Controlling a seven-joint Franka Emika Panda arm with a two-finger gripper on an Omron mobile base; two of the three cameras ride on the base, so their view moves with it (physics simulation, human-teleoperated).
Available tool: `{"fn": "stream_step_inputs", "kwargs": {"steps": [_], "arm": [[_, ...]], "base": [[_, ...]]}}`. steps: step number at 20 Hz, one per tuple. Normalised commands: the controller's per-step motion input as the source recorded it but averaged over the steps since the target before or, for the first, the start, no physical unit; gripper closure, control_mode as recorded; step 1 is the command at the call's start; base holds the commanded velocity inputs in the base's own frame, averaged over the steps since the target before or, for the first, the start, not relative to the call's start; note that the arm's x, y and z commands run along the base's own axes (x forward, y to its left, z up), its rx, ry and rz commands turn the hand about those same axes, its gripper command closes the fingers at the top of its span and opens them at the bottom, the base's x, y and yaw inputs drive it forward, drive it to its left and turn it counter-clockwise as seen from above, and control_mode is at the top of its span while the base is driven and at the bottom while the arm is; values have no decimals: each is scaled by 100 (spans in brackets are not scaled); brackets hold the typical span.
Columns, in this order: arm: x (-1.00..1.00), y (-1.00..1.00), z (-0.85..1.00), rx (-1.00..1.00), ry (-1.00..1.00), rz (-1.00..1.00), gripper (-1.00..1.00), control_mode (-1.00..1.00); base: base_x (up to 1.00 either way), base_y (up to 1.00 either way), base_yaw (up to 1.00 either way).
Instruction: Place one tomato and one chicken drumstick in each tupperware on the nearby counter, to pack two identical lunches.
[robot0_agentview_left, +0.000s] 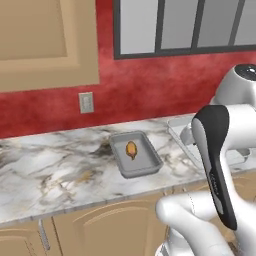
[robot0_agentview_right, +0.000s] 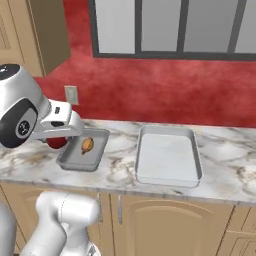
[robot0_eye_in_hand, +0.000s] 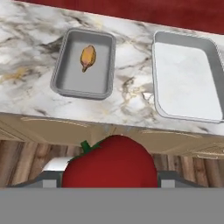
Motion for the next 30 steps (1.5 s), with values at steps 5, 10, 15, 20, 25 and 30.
{"fn": "stream_step_inputs", "kwargs": {"steps": [5,10,15,20,25,30], "arm": [[0,0,0,0,0,0,100,100],[49,3,-8,0,0,-2,100,-100],[60,0,-29,0,0,0,100,-100],[28,0,-70,0,3,0,100,-100],[16,1,-93,0,0,0,100,-100],[33,0,-53,0,0,2,100,-100]], "base": [[30,64,-18],[25,15,-4],[0,0,0],[0,0,0],[0,0,0],[0,0,0]]}}
